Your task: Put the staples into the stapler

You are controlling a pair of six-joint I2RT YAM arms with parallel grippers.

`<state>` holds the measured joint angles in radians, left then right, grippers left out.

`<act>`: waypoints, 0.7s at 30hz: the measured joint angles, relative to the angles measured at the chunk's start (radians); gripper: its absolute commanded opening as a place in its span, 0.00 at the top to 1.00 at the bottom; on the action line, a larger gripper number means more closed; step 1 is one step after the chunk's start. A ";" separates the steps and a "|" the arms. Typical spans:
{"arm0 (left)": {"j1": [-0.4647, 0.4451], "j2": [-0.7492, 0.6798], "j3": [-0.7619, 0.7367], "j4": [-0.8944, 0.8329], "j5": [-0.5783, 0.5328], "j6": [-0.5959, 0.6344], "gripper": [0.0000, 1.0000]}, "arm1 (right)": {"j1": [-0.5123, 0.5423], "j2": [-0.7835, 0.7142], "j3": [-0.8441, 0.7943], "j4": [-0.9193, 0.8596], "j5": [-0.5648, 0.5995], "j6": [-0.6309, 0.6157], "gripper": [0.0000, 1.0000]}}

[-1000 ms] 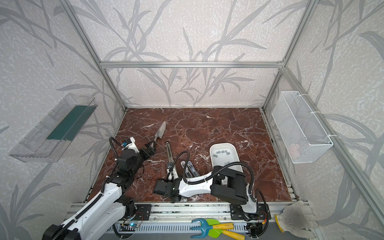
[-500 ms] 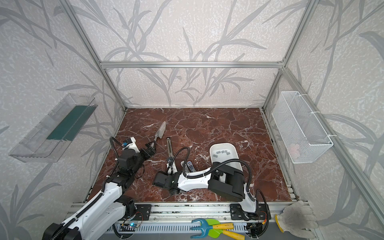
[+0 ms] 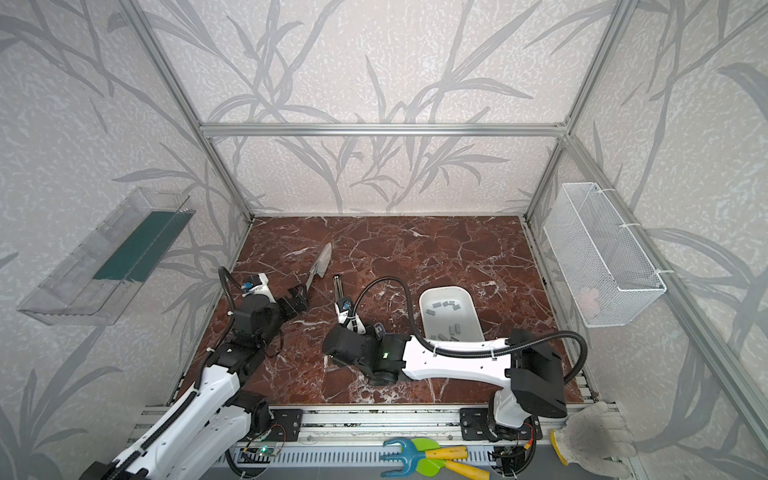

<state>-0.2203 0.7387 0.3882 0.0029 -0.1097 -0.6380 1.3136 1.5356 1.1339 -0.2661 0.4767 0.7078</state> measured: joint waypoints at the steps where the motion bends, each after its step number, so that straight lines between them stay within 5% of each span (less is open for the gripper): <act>1: 0.000 -0.025 -0.001 -0.022 -0.005 0.018 0.01 | -0.015 -0.042 -0.022 0.007 -0.005 -0.022 0.18; 11: 0.000 -0.097 -0.080 -0.050 -0.010 0.159 0.01 | -0.444 -0.527 -0.438 0.045 -0.119 -0.126 0.01; 15: 0.000 -0.124 -0.135 -0.039 0.045 0.139 0.01 | -0.599 -0.576 -0.439 -0.039 -0.159 -0.123 0.12; 19: 0.000 -0.205 -0.092 -0.167 0.077 0.114 0.01 | -0.723 -0.525 -0.412 -0.146 -0.210 -0.146 0.39; 21: 0.000 -0.249 -0.066 -0.215 0.066 0.125 0.01 | -0.794 -0.460 -0.396 -0.172 -0.253 -0.163 0.43</act>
<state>-0.2203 0.4900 0.3218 -0.2123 -0.0437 -0.5133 0.5194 1.0756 0.7376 -0.4377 0.2237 0.5449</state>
